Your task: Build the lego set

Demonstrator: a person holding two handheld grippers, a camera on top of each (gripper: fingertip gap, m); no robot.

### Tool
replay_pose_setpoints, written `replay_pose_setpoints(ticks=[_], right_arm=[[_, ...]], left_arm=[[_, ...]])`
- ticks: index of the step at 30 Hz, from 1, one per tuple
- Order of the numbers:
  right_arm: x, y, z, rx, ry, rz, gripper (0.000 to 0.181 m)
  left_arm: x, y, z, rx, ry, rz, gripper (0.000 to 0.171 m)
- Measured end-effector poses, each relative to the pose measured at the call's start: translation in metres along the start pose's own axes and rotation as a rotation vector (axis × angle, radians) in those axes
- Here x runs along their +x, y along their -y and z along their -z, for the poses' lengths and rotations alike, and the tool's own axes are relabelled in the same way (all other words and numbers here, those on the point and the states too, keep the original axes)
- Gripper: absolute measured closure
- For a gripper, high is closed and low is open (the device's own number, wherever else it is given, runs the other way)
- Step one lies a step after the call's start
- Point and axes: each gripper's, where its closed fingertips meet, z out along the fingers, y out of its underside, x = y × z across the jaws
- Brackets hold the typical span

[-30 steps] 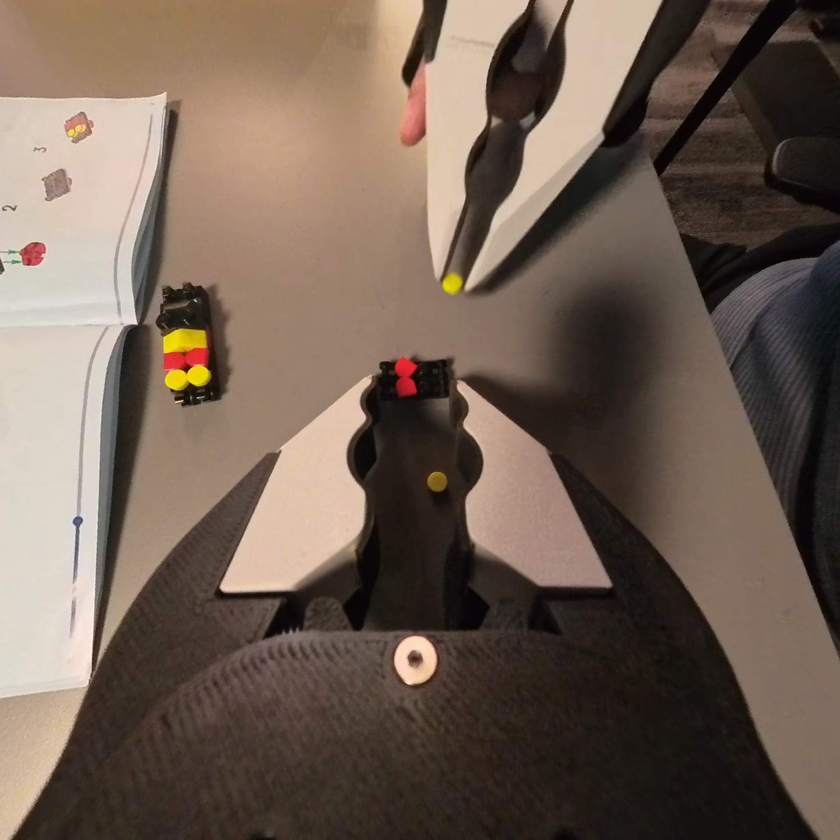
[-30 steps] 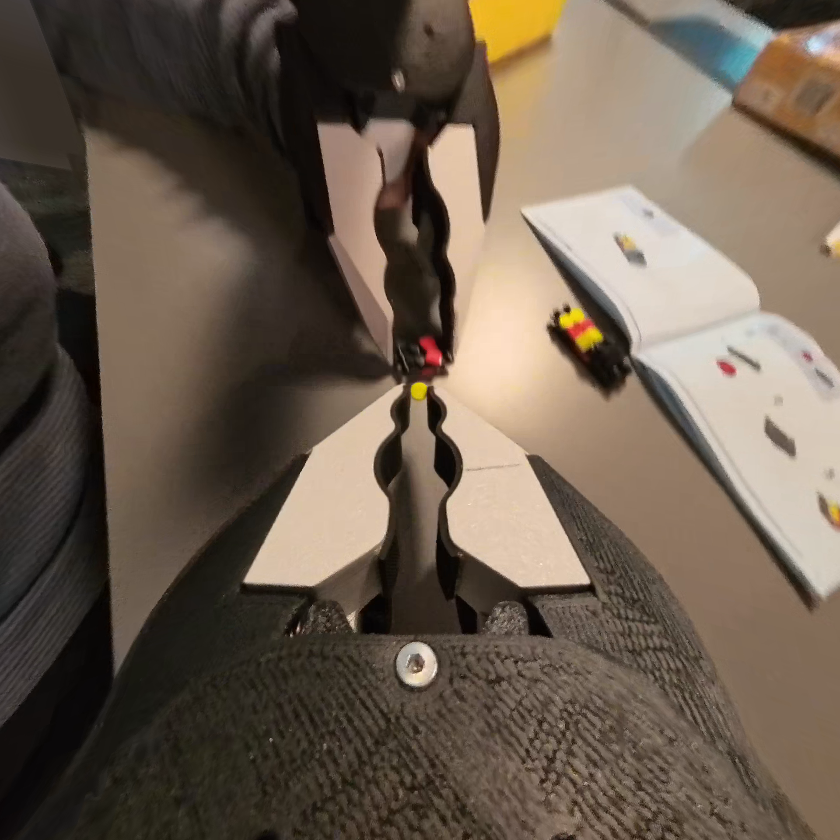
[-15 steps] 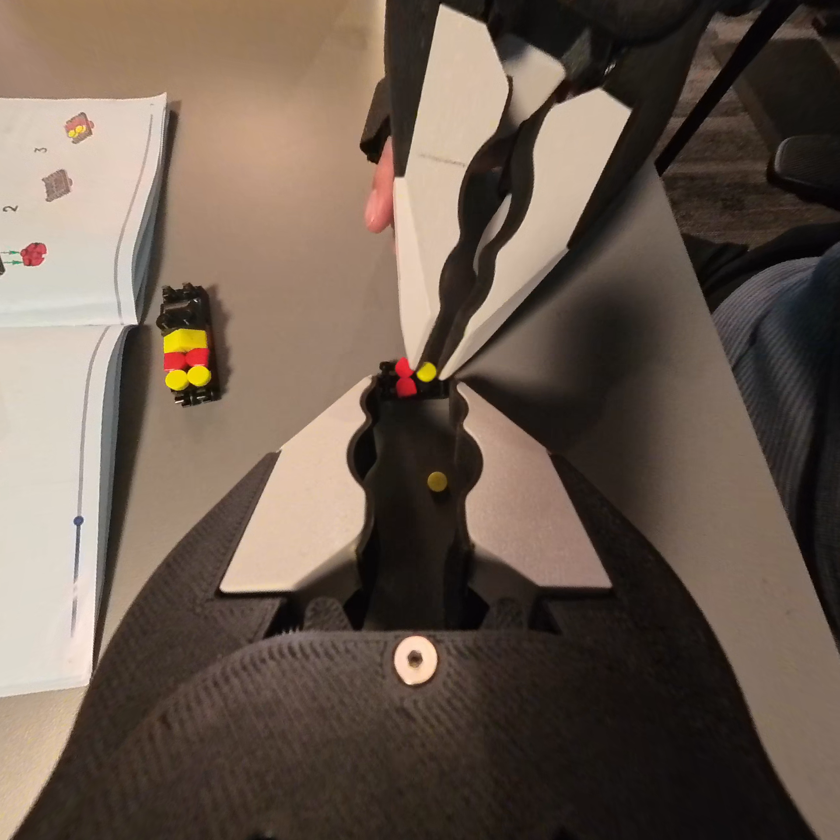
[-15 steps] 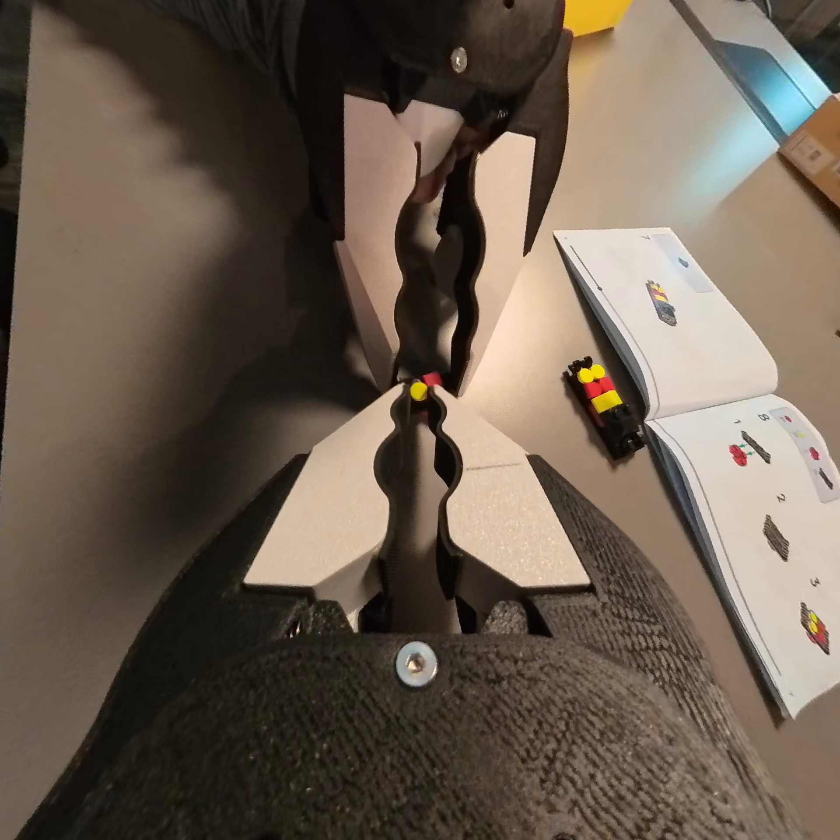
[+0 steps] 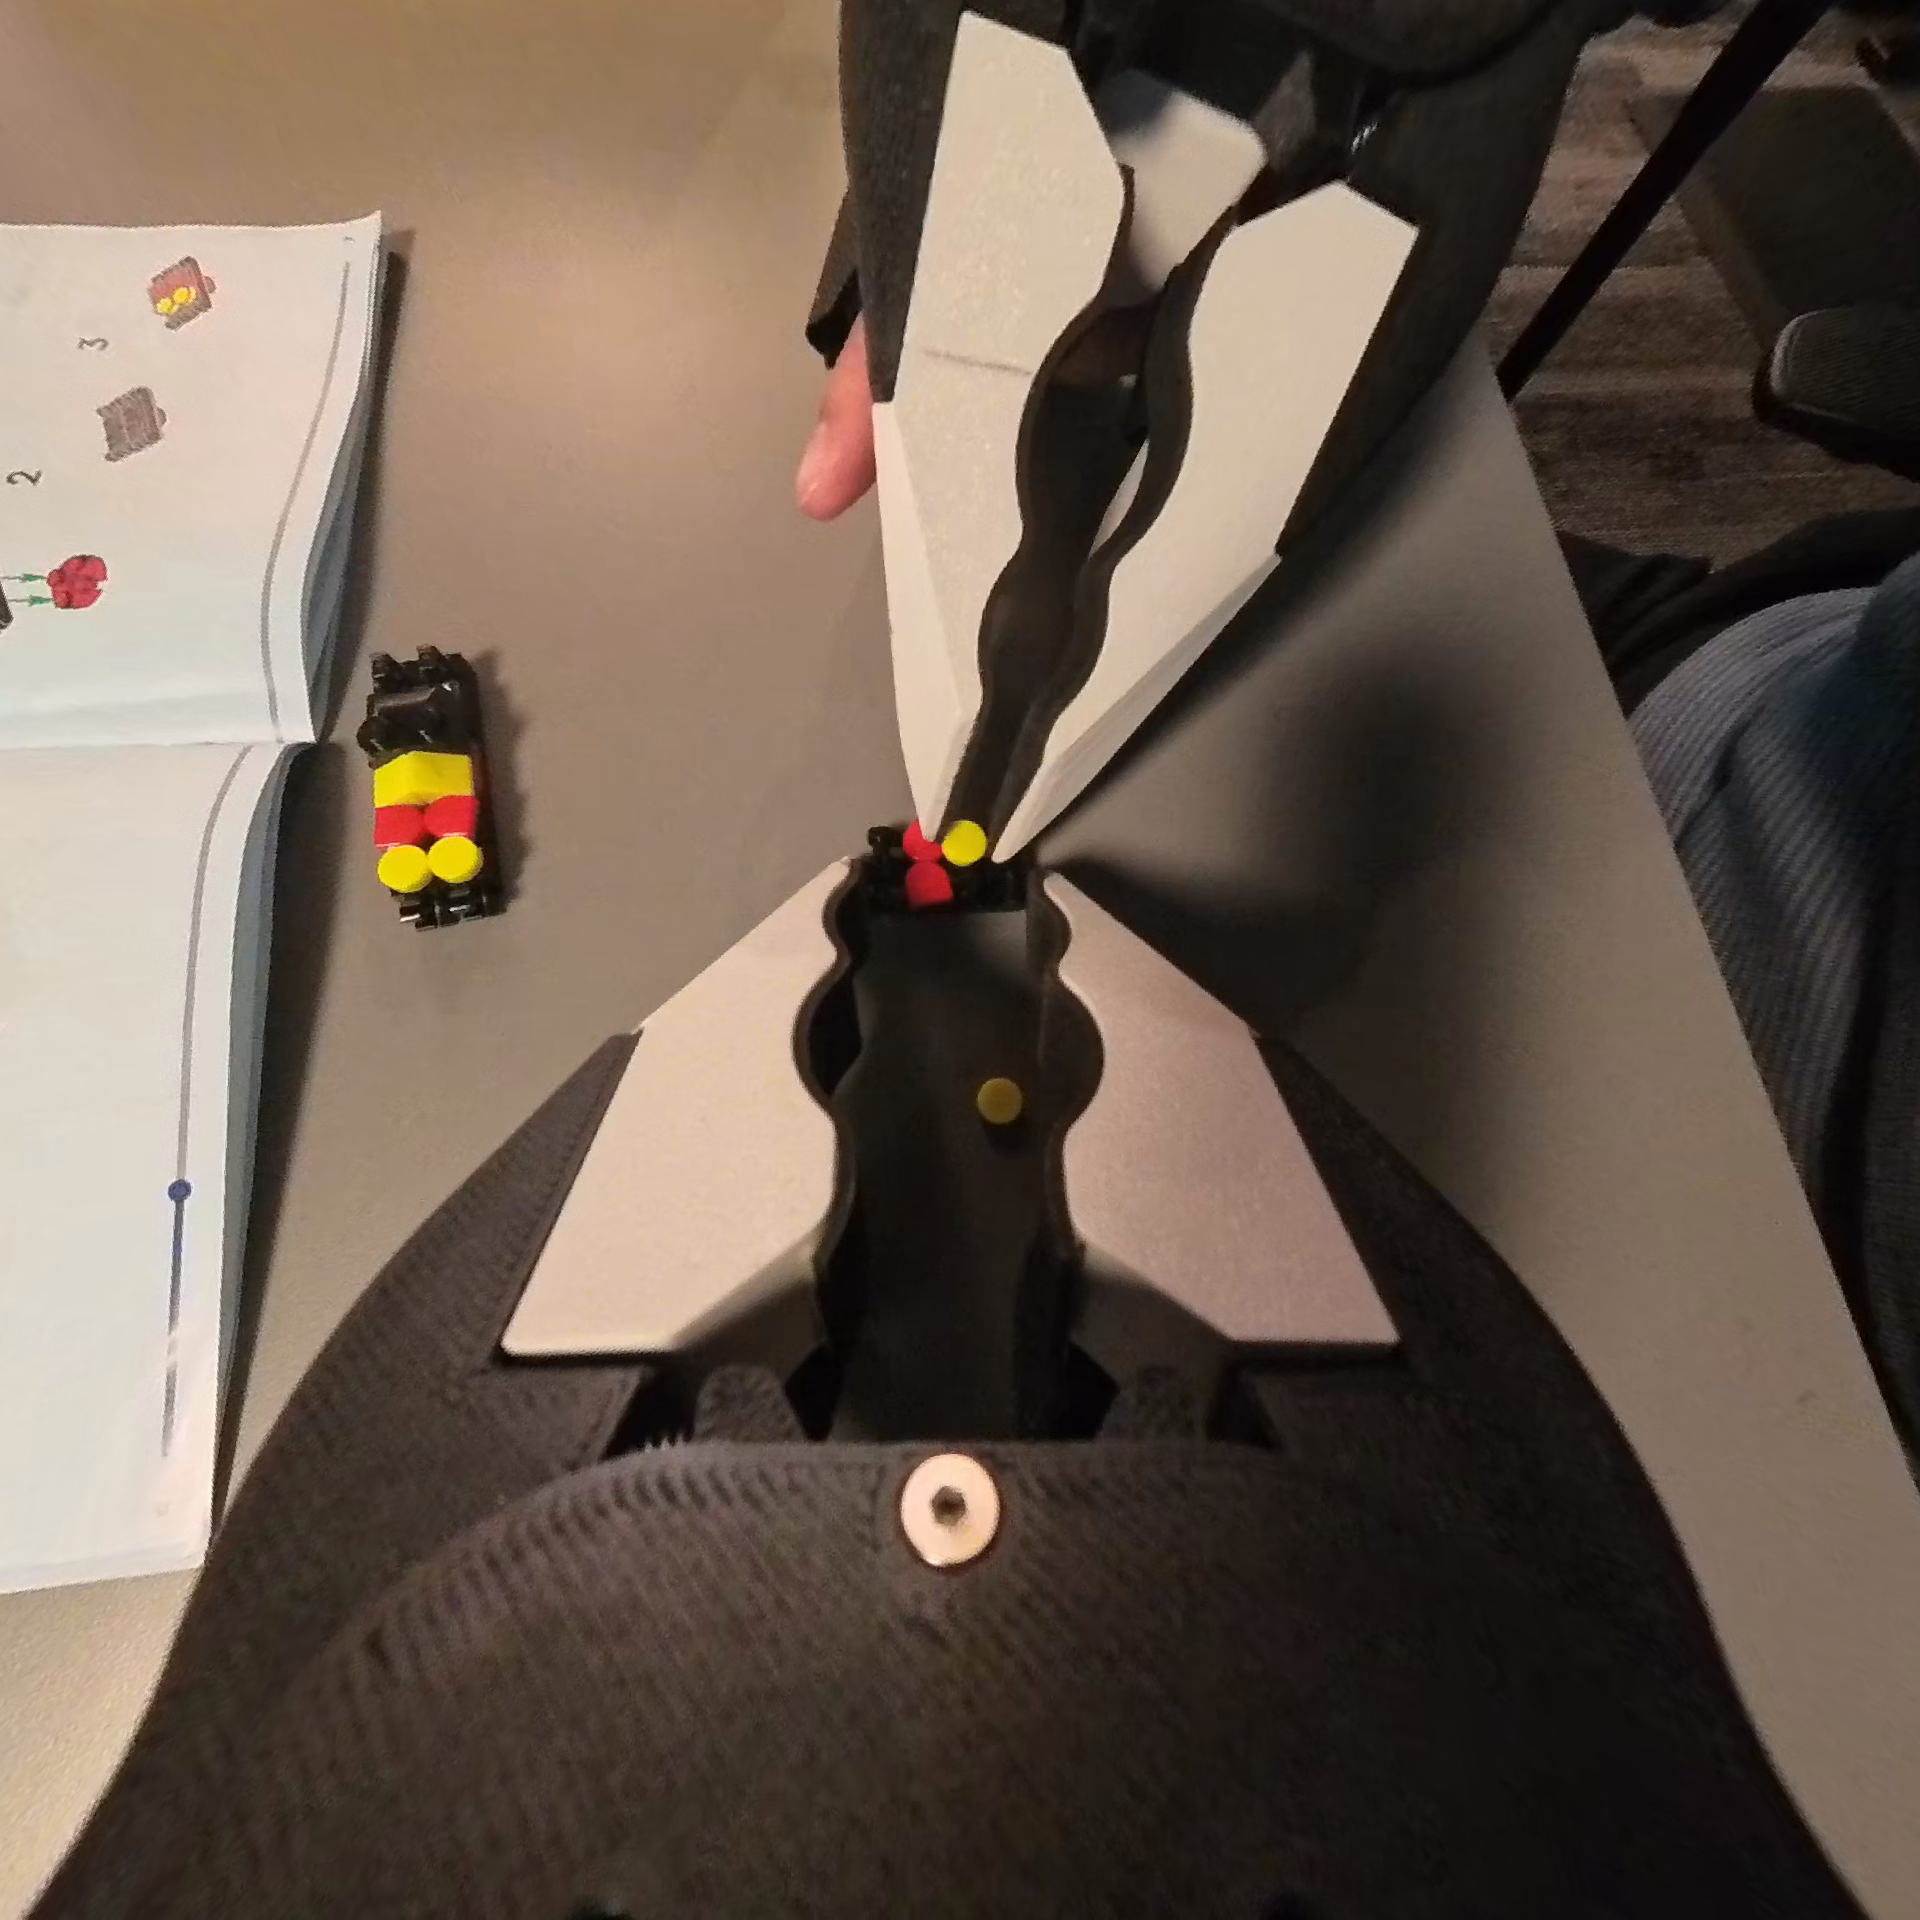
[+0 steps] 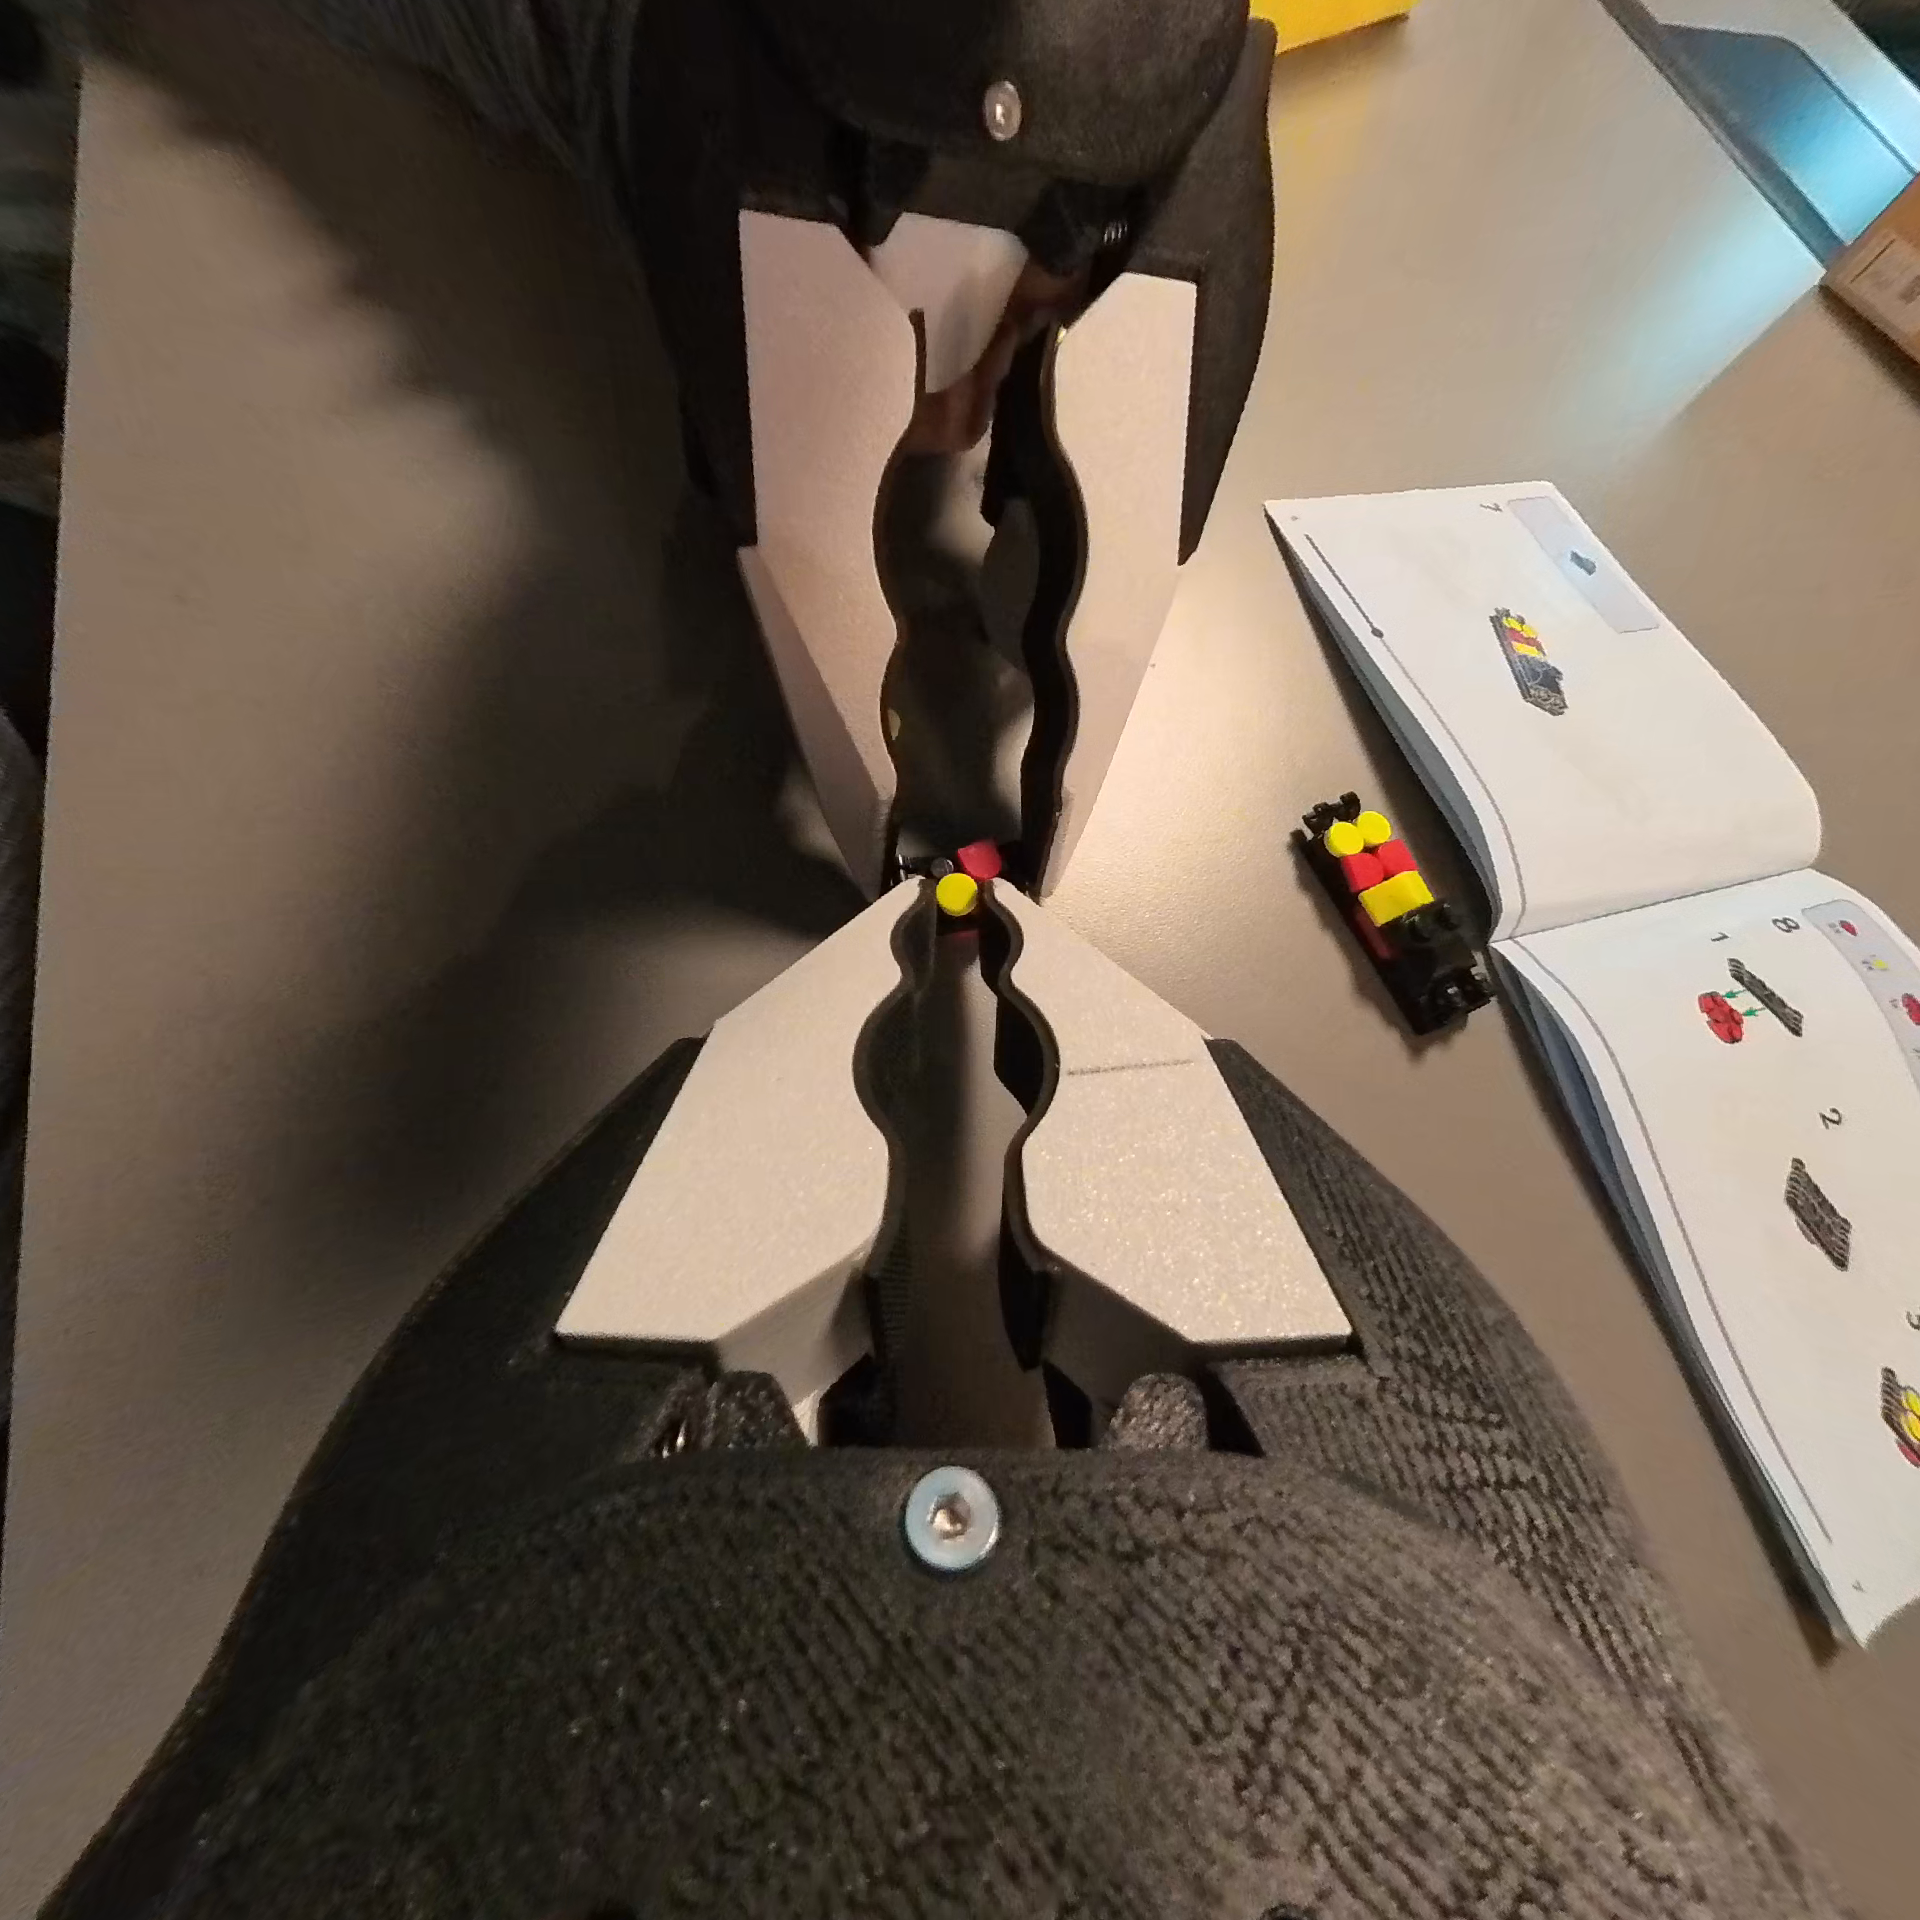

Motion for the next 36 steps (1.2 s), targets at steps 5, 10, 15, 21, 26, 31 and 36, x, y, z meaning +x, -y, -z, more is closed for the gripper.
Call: replay_pose_setpoints(ticks=[5, 10, 15, 21, 26, 31, 36], right_arm=[[0.000, 0.000, 0.000, 0.000, 0.002, -0.003, 0.175], [-0.001, 0.001, 0.000, 0.007, 0.003, 0.002, 0.174], [-0.002, 0.001, 0.000, 0.010, 0.008, 0.004, 0.173], [-0.004, 0.001, -0.001, 0.009, 0.020, 0.012, 0.172], [-0.003, 0.001, -0.001, 0.013, 0.007, 0.011, 0.170], [-0.004, 0.007, 0.004, 0.067, -0.019, 0.048, 0.158], [-0.004, -0.002, 0.012, 0.098, -0.253, 0.538, 0.165]], left_arm=[[0.000, 0.000, 0.000, 0.000, 0.000, 0.000, 0.141], [0.000, 0.000, 0.000, 0.000, 0.000, 0.000, 0.141], [0.000, 0.000, 0.000, 0.000, 0.000, -0.001, 0.141], [0.000, 0.000, 0.000, 0.000, 0.000, -0.001, 0.141], [0.000, 0.000, 0.000, 0.000, 0.000, 0.000, 0.141], [0.000, 0.000, 0.000, 0.001, -0.001, 0.001, 0.141], [-0.001, 0.001, 0.001, 0.011, -0.019, 0.036, 0.141]])
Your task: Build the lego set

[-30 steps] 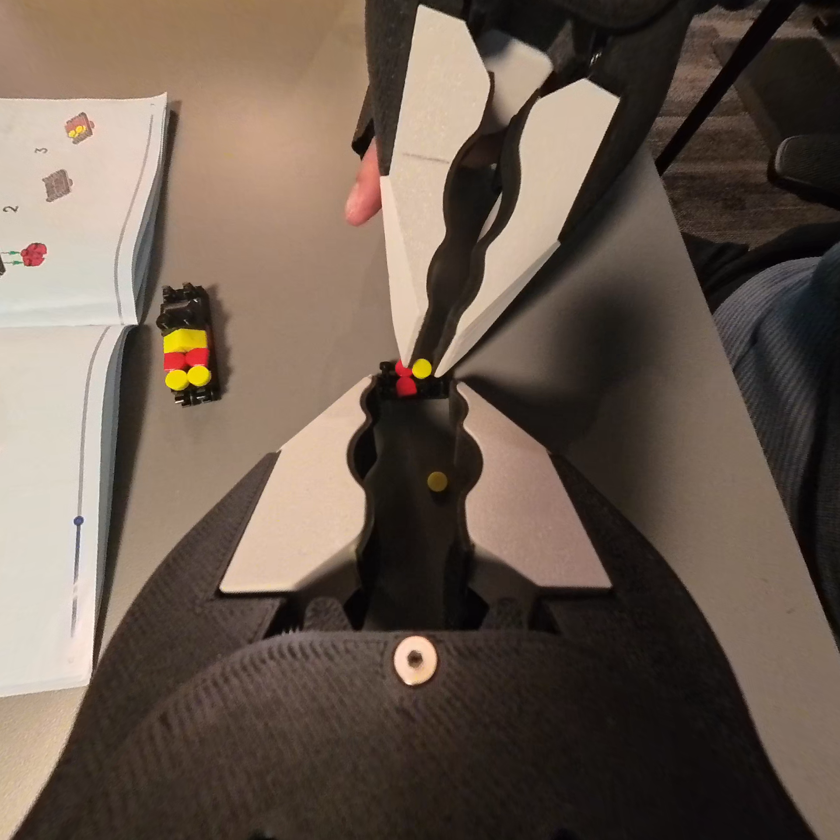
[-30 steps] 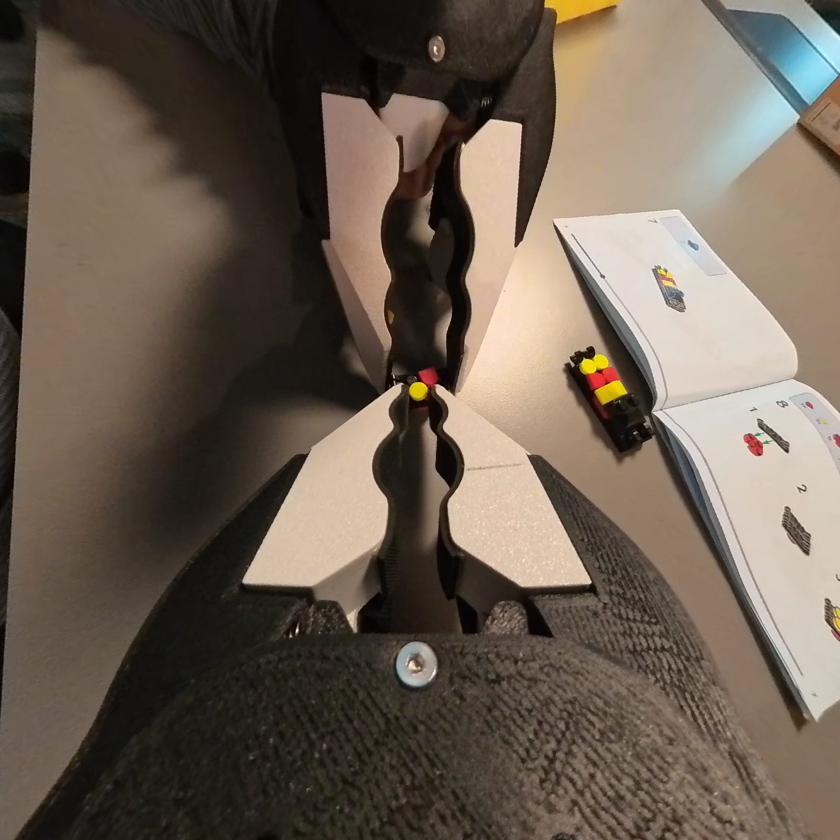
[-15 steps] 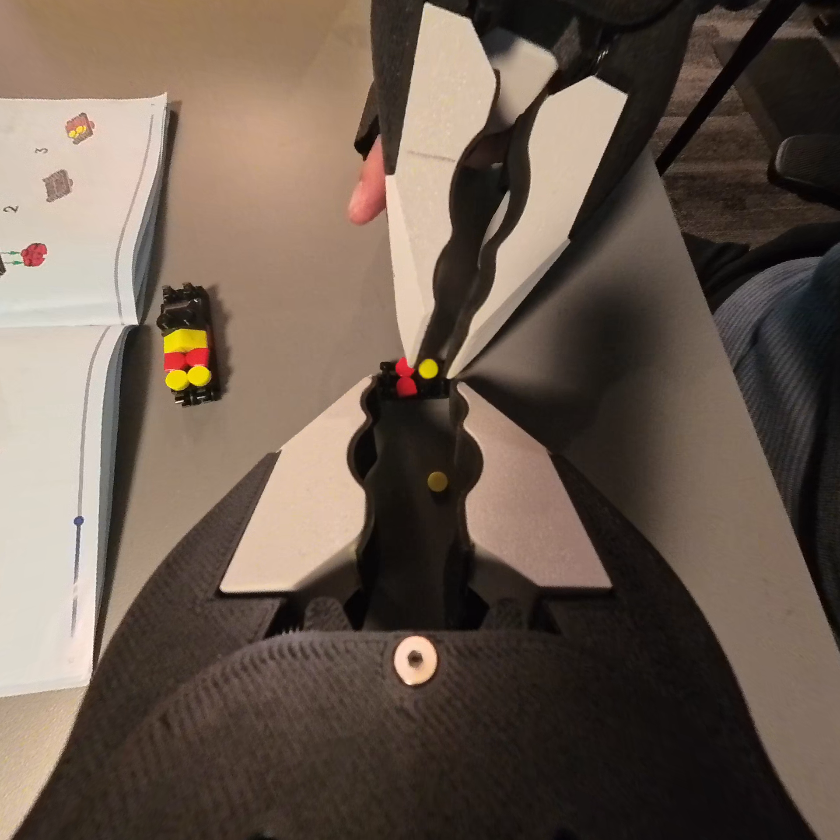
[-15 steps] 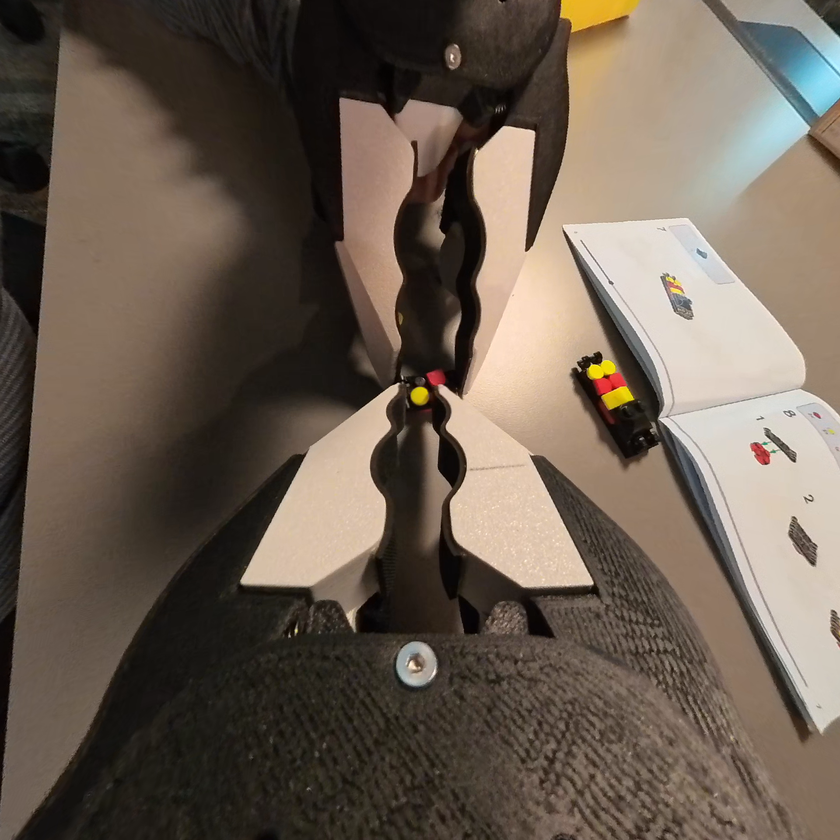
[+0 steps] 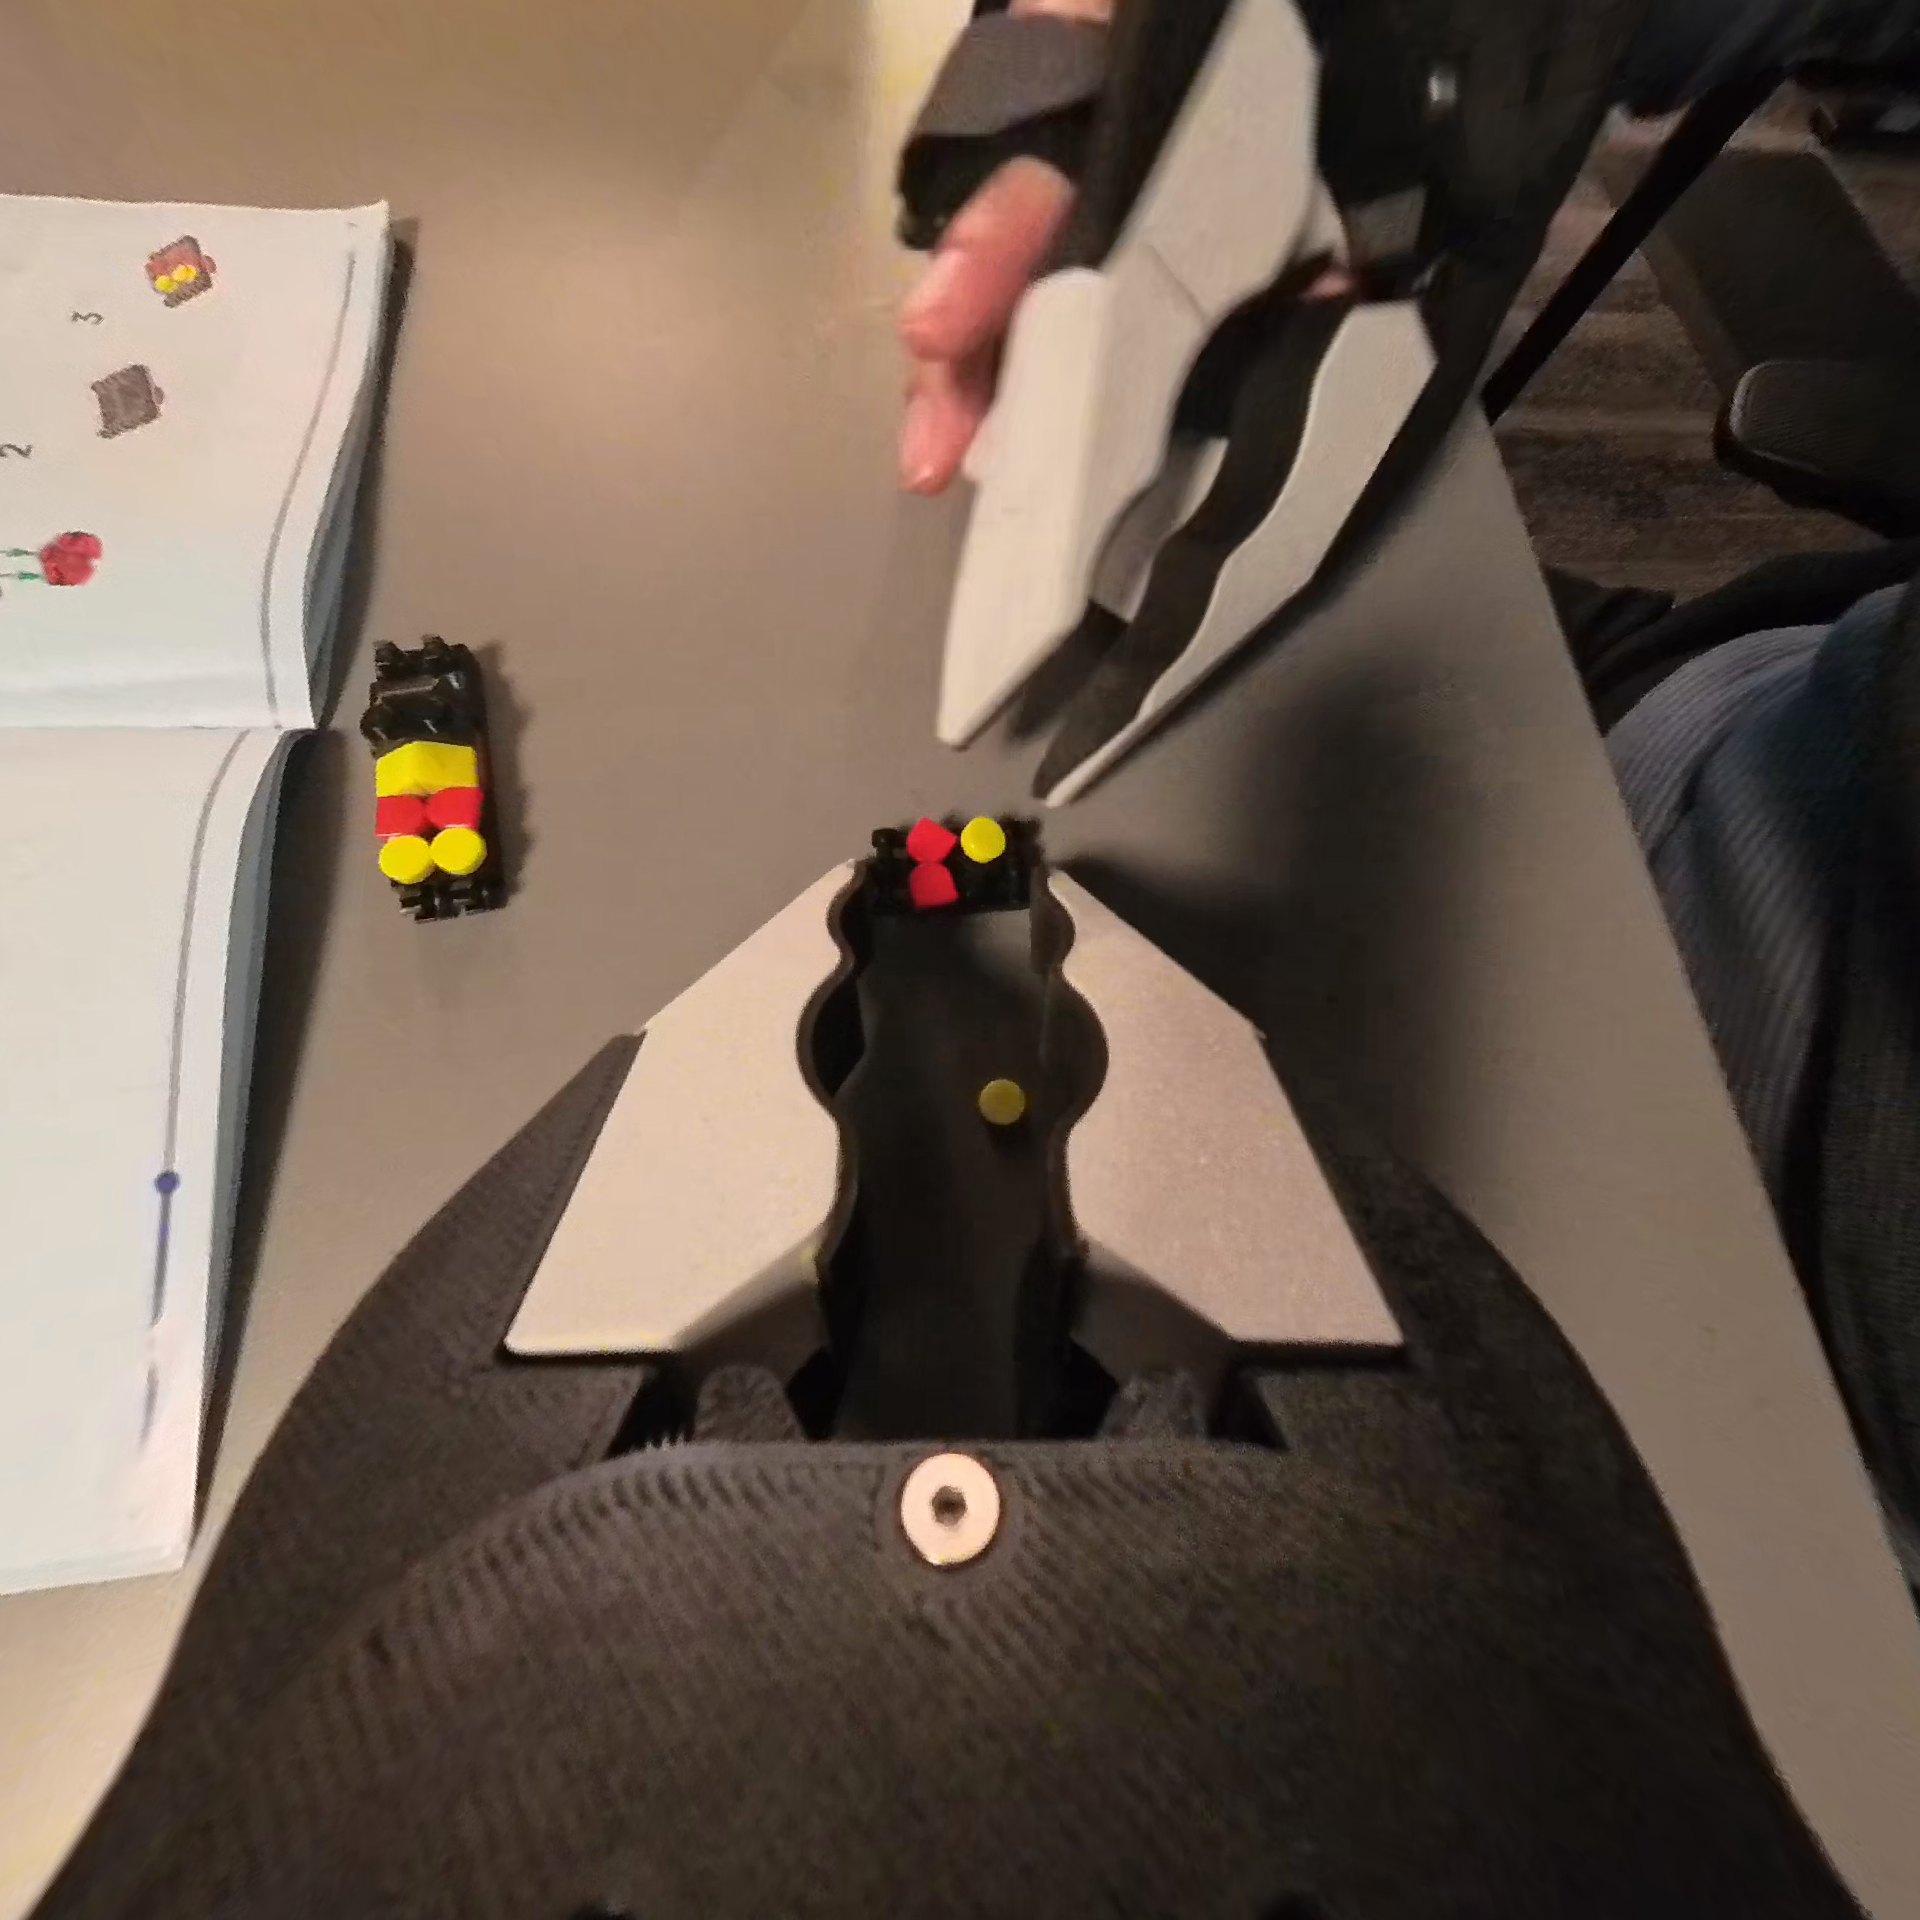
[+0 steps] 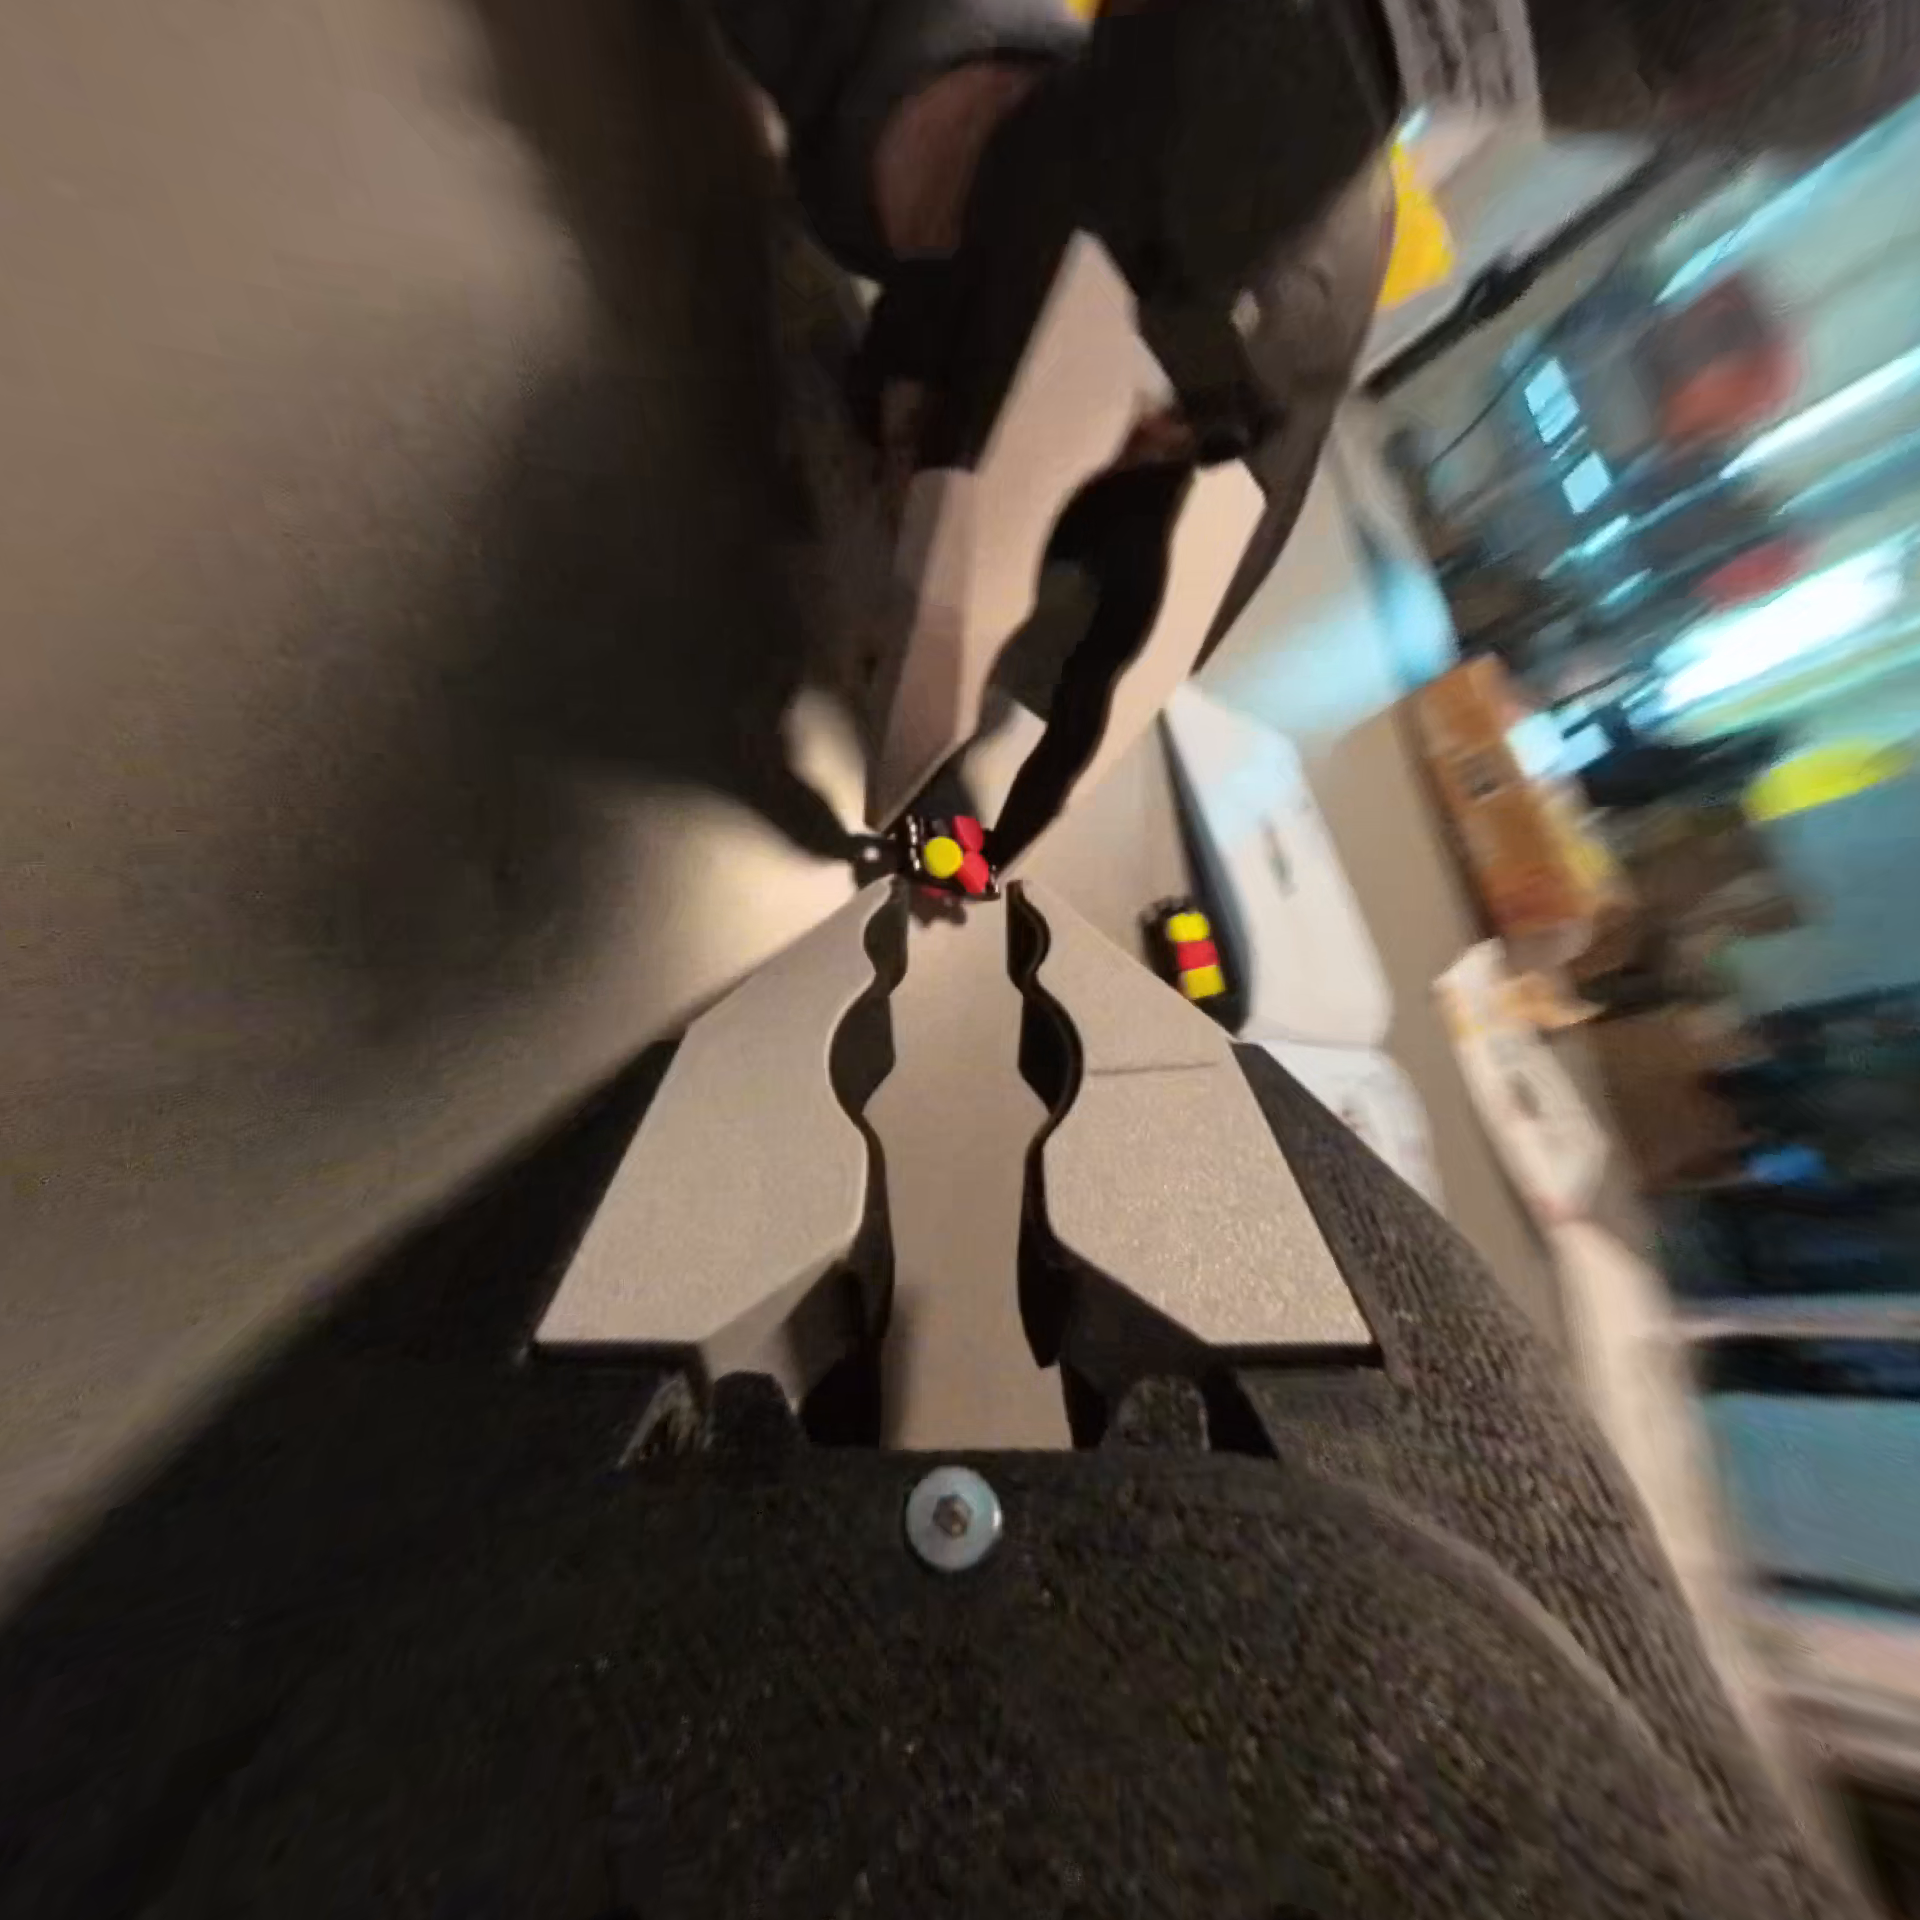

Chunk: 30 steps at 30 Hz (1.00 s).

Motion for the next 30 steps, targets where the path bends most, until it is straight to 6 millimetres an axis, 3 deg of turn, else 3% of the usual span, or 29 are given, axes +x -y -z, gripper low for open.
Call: replay_pose_setpoints(ticks=[3, 12, 30], right_arm=[[-0.004, 0.004, 0.003, 0.010, -0.096, 0.218, 0.165], [0.008, 0.006, -0.009, -0.044, -0.239, 0.424, 0.162], [0.008, 0.004, -0.017, -0.052, -0.225, 0.423, 0.172]], left_arm=[[-0.001, 0.002, 0.002, 0.018, -0.032, 0.051, 0.141], [-0.003, 0.011, 0.010, 0.097, -0.113, 0.157, 0.142], [-0.004, 0.011, 0.010, 0.094, -0.116, 0.176, 0.141]])
